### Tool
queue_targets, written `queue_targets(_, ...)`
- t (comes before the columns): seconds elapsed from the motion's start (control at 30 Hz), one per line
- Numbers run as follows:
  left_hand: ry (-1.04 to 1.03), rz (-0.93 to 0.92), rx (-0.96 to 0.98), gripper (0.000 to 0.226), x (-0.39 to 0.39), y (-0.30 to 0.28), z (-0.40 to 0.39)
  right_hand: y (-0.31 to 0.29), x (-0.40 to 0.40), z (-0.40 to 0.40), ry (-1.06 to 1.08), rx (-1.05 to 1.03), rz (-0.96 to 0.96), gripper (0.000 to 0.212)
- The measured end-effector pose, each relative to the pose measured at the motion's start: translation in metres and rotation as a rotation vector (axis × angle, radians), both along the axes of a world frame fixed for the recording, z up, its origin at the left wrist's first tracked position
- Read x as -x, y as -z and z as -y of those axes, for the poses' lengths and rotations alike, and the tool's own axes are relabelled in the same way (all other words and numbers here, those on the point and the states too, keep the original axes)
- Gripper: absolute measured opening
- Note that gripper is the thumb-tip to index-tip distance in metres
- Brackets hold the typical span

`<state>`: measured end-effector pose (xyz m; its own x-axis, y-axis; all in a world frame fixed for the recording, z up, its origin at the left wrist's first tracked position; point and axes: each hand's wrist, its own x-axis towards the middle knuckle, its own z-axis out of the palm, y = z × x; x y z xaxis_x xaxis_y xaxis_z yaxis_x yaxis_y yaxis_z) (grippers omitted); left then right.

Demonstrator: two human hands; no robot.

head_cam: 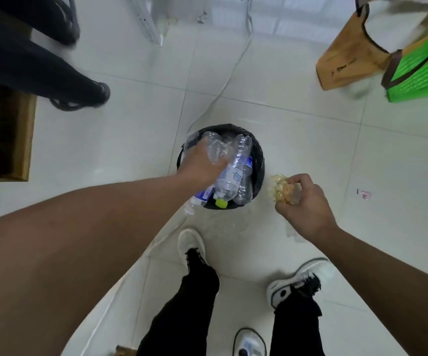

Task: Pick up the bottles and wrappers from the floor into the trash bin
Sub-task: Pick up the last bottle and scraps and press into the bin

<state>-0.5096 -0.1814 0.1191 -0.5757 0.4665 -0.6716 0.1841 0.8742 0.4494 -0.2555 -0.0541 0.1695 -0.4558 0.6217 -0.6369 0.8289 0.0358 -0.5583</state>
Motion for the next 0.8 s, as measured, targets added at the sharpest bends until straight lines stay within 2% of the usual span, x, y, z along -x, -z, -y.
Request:
queue_targets(0.1,0.031,0.007,-0.041,0.072,0.012,-0.015,0.017,-0.014,0.013,0.013,-0.002,0.001,-0.002,0.05)
queue_targets(0.13,0.045,-0.004,-0.039,0.071,0.017,-0.018,0.023,-0.018,0.017,0.015,0.005,0.007,-0.006,0.05)
queue_targets(0.23,0.08,-0.035,0.034,0.091,0.028,-0.018,0.036,-0.025,0.028,0.016,0.004,0.005,-0.016,0.049)
queue_targets(0.3,0.042,0.017,0.022,0.095,0.029,-0.013,0.042,-0.025,0.033,0.015,-0.007,-0.009,0.0,0.049)
queue_targets(0.4,-0.046,0.042,-0.047,0.091,0.022,-0.007,0.049,-0.019,0.039,0.018,0.0,-0.021,0.012,0.048)
queue_targets(0.57,-0.109,0.011,-0.033,0.075,0.008,-0.003,0.059,-0.01,0.057,0.032,-0.035,-0.015,0.005,0.049)
queue_targets(0.8,-0.202,0.066,-0.122,0.064,0.018,0.006,0.072,0.012,0.114,0.036,-0.091,-0.073,0.03,0.053)
